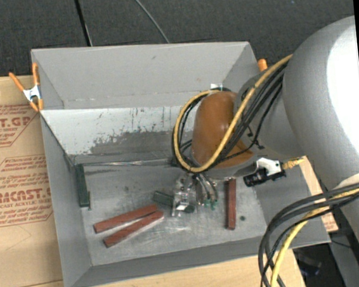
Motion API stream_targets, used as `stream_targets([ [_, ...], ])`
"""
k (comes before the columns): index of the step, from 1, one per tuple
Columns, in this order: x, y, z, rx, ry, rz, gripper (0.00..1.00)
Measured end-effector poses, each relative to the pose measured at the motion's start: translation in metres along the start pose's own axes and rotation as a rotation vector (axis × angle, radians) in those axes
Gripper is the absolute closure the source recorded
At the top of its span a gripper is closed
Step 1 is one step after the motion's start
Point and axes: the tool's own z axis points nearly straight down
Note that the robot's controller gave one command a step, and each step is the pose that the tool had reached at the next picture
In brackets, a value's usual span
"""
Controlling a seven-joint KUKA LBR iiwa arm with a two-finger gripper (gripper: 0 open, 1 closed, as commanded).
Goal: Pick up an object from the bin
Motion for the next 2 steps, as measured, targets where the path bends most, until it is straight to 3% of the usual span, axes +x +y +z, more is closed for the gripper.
stream_targets([
  [1,0.000,0.000,0.000,0.000,-0.001,0.000,1.00],
  [2,0.010,-0.014,-0.209,0.001,-0.002,-0.016,1.00],
])
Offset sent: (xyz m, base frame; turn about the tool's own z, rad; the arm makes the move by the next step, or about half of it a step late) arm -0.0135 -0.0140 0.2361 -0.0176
